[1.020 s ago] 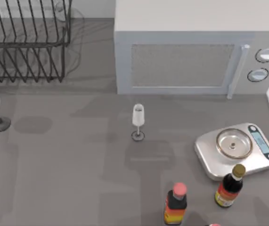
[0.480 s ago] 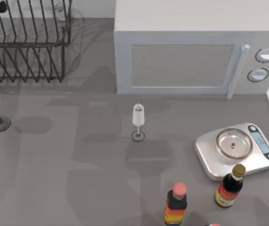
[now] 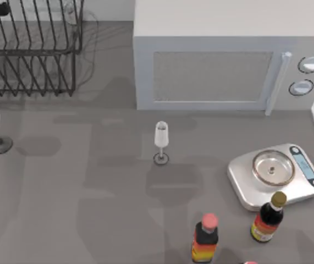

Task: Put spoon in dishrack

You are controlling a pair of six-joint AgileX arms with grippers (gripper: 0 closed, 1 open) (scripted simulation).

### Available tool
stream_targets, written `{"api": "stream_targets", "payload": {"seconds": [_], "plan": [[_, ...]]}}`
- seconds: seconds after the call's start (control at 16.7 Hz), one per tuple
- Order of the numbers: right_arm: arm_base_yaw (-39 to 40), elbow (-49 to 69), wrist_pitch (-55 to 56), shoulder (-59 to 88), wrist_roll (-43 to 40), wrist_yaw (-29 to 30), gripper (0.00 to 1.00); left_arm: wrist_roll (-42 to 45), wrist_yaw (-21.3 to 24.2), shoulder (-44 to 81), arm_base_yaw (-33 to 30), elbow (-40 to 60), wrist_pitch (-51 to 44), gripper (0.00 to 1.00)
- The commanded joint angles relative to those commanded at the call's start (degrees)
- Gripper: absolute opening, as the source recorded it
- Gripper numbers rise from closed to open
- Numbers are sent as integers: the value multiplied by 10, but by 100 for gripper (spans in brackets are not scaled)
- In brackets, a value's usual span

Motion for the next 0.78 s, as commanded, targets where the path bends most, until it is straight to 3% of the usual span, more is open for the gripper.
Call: {"api": "stream_targets", "payload": {"seconds": [0.42,0.78], "plan": [[0,0,0,0,0,0,100,0,0,0,0,0,0,98],[0,0,0,0,0,0,100,0,0,0,0,0,0,100]]}}
